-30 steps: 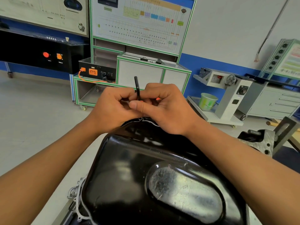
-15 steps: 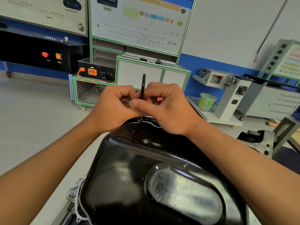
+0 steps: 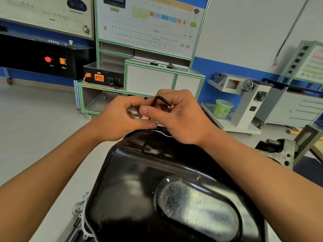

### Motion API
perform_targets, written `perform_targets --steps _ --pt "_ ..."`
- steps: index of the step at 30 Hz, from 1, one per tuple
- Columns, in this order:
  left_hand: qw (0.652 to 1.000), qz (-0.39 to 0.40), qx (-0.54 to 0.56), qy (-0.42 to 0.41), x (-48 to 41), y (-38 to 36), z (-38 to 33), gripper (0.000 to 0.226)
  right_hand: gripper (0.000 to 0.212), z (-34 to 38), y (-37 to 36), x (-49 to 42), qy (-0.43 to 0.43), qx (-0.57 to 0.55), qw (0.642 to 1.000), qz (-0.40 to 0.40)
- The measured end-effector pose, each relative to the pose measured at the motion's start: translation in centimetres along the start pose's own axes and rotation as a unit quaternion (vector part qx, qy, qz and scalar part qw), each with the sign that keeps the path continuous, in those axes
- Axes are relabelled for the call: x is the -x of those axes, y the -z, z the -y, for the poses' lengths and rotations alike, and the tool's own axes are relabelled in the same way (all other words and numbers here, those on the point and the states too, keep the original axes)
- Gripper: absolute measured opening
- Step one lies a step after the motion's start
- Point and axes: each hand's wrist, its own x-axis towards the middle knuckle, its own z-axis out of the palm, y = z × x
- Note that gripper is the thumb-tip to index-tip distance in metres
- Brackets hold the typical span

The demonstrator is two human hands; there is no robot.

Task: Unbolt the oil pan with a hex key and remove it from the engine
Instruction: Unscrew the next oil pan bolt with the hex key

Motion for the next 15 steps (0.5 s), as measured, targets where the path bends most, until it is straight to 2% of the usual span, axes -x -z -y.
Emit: perform_targets --steps 1,3,5,8,11,13,14,15 --pt "0.999 0.034 -0.028 0.028 0.1 0.2 0.2 0.022 0.014 -0.1 0.0 0.0 -0.002 -0.003 1.000 0.001" --pt "0.988 0.099 -0.085 0.085 0.3 0.5 0.3 0.053 0.011 -0.3 0.0 0.0 -0.008 -0.019 1.000 -0.009" --pt "0.973 0.152 -0.127 0.116 0.1 0.7 -0.4 0.065 0.012 -0.6 0.0 0.0 -0.018 -0.035 0.999 -0.025" --pt "0.957 0.201 -0.158 0.134 -0.7 1.1 -1.4 0.050 0.011 -0.7 -0.1 0.1 -0.025 -0.043 0.998 -0.029" --pt "0.962 0.187 -0.141 0.143 -1.2 1.0 -1.9 0.019 0.008 -0.4 -0.2 -0.1 -0.017 -0.074 0.996 -0.039" --pt "0.969 0.172 -0.115 0.138 -1.2 1.1 -2.4 0.006 0.008 0.2 -0.3 -0.3 -0.009 -0.100 0.994 -0.050" --pt "0.972 0.167 -0.102 0.131 -1.2 1.2 -2.7 0.002 0.012 0.6 -0.3 -0.4 -0.008 -0.108 0.993 -0.053" --pt "0.975 0.162 -0.092 0.124 -1.3 1.5 -3.1 0.010 0.019 1.0 -0.3 -0.5 -0.012 -0.115 0.992 -0.057"
